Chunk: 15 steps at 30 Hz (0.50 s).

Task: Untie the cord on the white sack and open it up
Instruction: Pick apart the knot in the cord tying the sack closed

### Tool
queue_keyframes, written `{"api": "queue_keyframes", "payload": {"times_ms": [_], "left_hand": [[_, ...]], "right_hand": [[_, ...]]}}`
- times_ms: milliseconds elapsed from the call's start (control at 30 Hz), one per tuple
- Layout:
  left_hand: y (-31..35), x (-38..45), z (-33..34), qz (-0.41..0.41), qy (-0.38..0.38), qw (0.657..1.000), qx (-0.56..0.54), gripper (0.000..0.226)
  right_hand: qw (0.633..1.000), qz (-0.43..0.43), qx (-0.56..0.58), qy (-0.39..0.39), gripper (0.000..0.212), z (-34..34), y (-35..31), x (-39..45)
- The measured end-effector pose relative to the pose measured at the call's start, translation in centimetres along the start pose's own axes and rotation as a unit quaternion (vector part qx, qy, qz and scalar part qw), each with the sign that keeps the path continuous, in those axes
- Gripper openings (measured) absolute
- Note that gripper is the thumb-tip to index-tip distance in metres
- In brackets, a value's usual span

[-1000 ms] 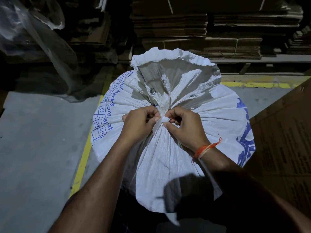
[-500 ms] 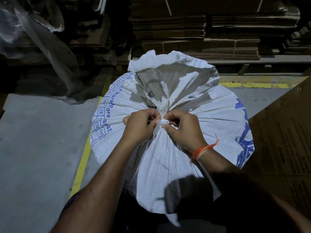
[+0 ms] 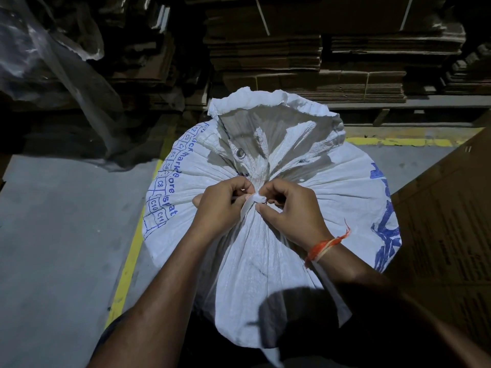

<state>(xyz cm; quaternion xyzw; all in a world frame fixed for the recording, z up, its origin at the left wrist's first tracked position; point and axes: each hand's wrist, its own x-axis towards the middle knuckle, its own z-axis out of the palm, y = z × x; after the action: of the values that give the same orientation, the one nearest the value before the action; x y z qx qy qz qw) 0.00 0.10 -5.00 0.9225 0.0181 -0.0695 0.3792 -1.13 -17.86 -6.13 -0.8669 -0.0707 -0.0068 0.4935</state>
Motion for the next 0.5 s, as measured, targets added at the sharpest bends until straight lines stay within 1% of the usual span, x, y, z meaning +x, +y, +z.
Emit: {"api": "queue_keyframes", "payload": {"times_ms": [100, 167, 233, 367, 500], "left_hand": [[0.0, -0.2, -0.6, -0.007, -0.018, 1.000, -0.009, 0.004], [-0.1, -0.3, -1.2, -0.025, -0.025, 0.999, -0.015, 0.014], [-0.3, -0.3, -1.5, -0.033, -0.026, 0.999, -0.010, 0.017], [-0.3, -0.5, -1.6, -0.028, -0.029, 0.999, -0.022, 0.010], [0.0, -0.5, -1.4, -0.031, -0.036, 0.998, -0.030, 0.015]], "right_hand": [[1.000, 0.006, 0.002, 0.007, 0.012, 0.2, 0.1, 0.2], [1.000, 0.011, 0.009, 0.009, 0.012, 0.2, 0.1, 0.3], [1.000, 0.019, 0.018, 0.008, 0.013, 0.2, 0.2, 0.4], [0.999, 0.029, 0.025, -0.003, 0.014, 0.0, 0.3, 0.4], [0.999, 0.028, 0.018, -0.011, 0.014, -0.2, 0.3, 0.4]]}}
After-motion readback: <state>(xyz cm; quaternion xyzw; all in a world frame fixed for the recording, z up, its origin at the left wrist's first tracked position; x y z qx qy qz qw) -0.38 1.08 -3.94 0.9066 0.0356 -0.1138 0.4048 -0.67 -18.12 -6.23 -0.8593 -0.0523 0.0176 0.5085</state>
